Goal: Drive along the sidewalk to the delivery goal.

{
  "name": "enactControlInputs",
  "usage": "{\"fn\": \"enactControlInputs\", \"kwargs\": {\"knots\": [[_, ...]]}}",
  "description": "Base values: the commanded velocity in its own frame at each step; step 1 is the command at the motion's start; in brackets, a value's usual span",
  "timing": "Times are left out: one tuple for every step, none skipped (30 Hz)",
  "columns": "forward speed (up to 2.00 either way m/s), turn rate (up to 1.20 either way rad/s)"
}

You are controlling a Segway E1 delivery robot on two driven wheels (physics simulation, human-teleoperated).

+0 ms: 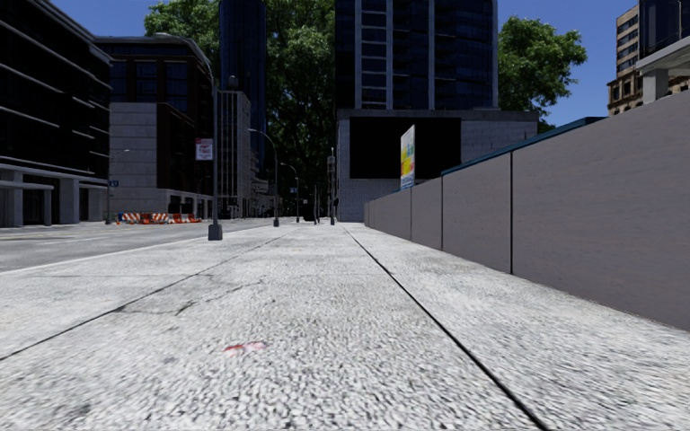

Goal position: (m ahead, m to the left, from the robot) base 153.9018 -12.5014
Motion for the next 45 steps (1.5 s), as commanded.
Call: {"fn": "enactControlInputs", "kwargs": {"knots": [[1.98,0.0],[1.98,0.0],[1.98,0.0],[1.98,0.0],[1.98,0.0],[1.98,0.0],[1.98,0.0],[1.98,0.0],[1.98,0.0],[1.98,0.0],[1.98,0.01],[1.98,0.08],[1.98,0.08],[1.98,0.11],[1.98,0.17],[1.98,0.2],[1.98,0.2],[1.98,0.24],[1.98,0.26],[1.98,0.26],[1.98,0.26],[1.98,0.27],[1.98,0.27],[1.98,0.27],[1.98,0.27],[1.98,0.24],[1.98,0.19],[1.98,0.19],[1.98,0.0],[1.98,0.0],[1.98,0.0],[1.98,0.0],[1.98,0.0],[1.98,0.0],[1.98,0.0],[1.98,0.0],[1.98,0.0],[1.98,0.0],[1.98,0.0],[1.97,0.0],[1.97,0.0],[1.97,0.0],[1.97,0.0],[1.97,0.0],[1.97,0.0]]}}
